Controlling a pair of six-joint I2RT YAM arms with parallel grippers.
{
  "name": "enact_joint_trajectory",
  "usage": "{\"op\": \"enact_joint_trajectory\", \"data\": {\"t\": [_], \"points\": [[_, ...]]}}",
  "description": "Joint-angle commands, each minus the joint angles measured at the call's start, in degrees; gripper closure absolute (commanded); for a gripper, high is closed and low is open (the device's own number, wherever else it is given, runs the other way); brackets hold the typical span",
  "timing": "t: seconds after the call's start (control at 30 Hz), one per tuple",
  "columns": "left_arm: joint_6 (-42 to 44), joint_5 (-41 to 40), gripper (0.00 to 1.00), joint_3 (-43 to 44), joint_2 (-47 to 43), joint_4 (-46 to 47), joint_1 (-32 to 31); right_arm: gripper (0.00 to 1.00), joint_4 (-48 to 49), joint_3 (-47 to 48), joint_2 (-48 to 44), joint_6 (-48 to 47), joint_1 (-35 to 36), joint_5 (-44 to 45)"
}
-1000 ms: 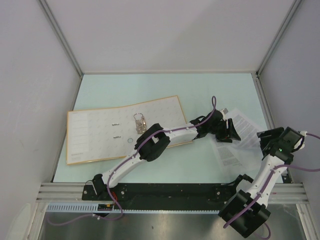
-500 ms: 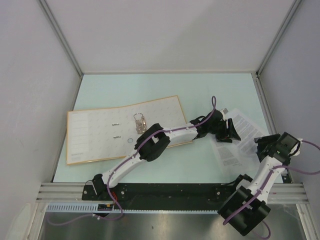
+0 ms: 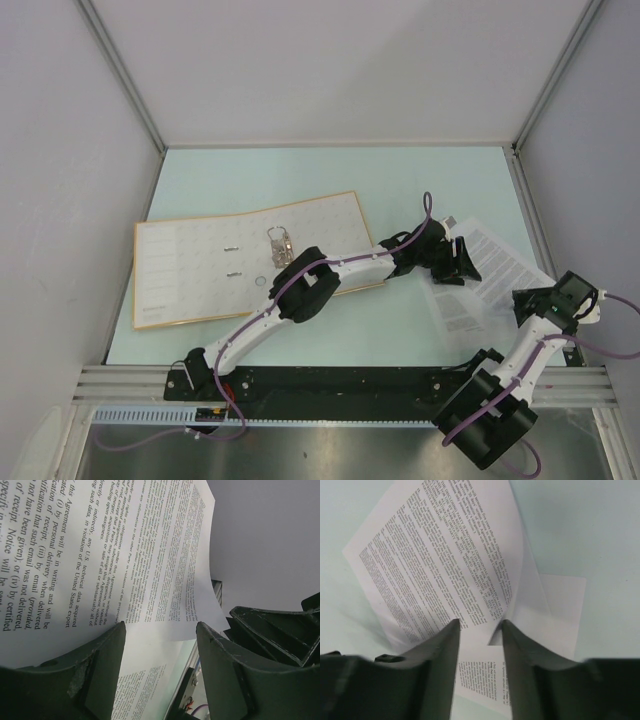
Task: Put the files into the folder
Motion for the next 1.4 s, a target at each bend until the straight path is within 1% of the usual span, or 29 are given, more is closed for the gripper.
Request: {"op": "enact_joint_trajectory", "data": {"t": [0.0,0.13,0.2,0.23,0.3,0.37,0.4,0.47,0.5,0.6,0.67,0.7,0.73,0.83,0.87,0.93,0.97,1.0,1.03,1.07,1.1,1.13,1.17,1.2,1.23,1.27,1.3,1.33,1.37], "points": [[-0.73,0.95,0.35,-0.22,1.00,0.73,0.49,0.63,0.12,-0.04,-0.72,1.46,-0.32,3.14],[-0.73,0.69,0.35,-0.22,1.00,0.91,0.49,0.82,0.29,-0.13,-1.24,1.37,-0.23,3.40],[-0.82,0.95,0.35,-0.22,1.08,0.99,0.49,0.86,0.47,-0.13,-0.98,1.28,-0.23,2.96],[-0.82,0.95,0.35,-0.22,1.00,1.08,0.40,0.93,0.64,-0.13,-0.98,0.93,-0.14,2.52],[-0.21,1.91,0.35,0.13,1.00,1.25,0.49,1.00,1.17,-0.13,-0.54,0.67,-0.14,1.56],[1.28,2.88,0.34,1.36,0.82,0.73,0.57,1.00,2.57,0.13,-0.45,-0.03,-0.05,-1.06],[3.64,2.97,0.34,3.45,0.38,-1.53,0.58,1.00,3.01,0.40,-0.02,-0.21,0.47,-1.69],[5.85,3.41,0.32,5.14,-0.41,-2.43,1.01,1.00,4.24,1.01,0.33,-1.09,1.35,-3.09],[7.17,3.76,0.31,5.23,-1.19,-4.17,1.19,1.00,4.60,1.28,0.42,-1.35,1.70,-3.45],[9.80,6.22,0.29,5.32,-4.36,-4.89,2.33,1.00,8.01,3.29,1.13,-3.20,4.33,-5.65],[11.13,8.76,0.28,5.32,-7.69,-5.77,3.47,1.00,9.60,5.66,2.35,-3.90,8.72,-5.40],[12.88,9.30,0.28,5.32,-8.84,-7.25,3.82,1.00,11.00,8.81,2.71,-4.51,10.82,-4.26],[13.94,9.91,0.28,5.32,-10.50,-8.31,4.18,1.00,12.06,10.32,3.49,-5.13,15.11,-2.94],[19.82,10.27,0.28,4.62,-17.79,-14.37,5.76,1.00,15.31,17.08,4.81,-7.41,21.63,0.40],[21.40,9.57,0.27,3.92,-22.60,-16.04,6.72,1.00,16.02,19.01,6.30,-7.94,25.05,1.02],[24.57,9.22,0.27,-0.72,-27.72,-18.60,8.04,1.00,17.51,24.36,7.89,-7.86,28.15,1.56],[25.63,9.22,0.27,-3.18,-31.14,-18.52,9.79,1.00,18.30,25.96,9.98,-7.51,31.21,1.38],[26.25,8.43,0.27,-8.43,-37.26,-18.43,10.76,1.00,20.14,27.46,10.88,-7.07,33.15,1.73],[26.86,7.38,0.27,-11.26,-41.24,-18.52,11.73,1.00,21.29,30.52,12.10,-6.72,35.08,2.77],[27.91,6.07,0.27,-14.08,-44.50,-18.87,13.91,1.00,22.43,31.94,12.98,-6.80,40.32,4.18],[28.27,3.44,0.27,-19.41,-51.41,-19.22,15.15,1.00,24.35,33.78,15.52,-7.07,42.90,6.02],[28.45,2.37,0.27,-21.99,-54.52,-19.66,16.47,1.00,25.59,35.10,16.76,-7.24,45.01,9.26],[28.36,1.58,0.27,-24.45,-57.42,-20.44,19.35,1.00,26.82,38.08,18.25,-6.64,47.82,9.98],[28.45,1.13,0.27,-29.09,-60.67,-21.06,20.86,1.00,28.92,39.50,21.40,-5.85,50.98,10.51],[28.80,0.78,0.27,-31.31,-66.10,-21.59,23.75,1.00,30.08,40.73,22.82,-5.32,52.23,11.56],[29.93,0.43,0.27,-33.42,-69.20,-23.34,25.17,1.00,31.48,43.00,24.06,-4.96,53.72,12.88],[30.73,-0.36,0.27,-37.18,-71.84,-24.48,26.40,1.00,35.50,43.81,25.63,-4.96,56.78,14.11],[31.61,-2.37,0.27,-39.13,-77.00,-25.45,28.42,1.00,37.45,44.69,26.52,-4.96,57.86,15.60],[33.70,-3.60,0.27,-40.89,-79.40,-27.72,29.39,1.00,39.21,46.35,27.40,-4.87,59.09,16.14]]}}
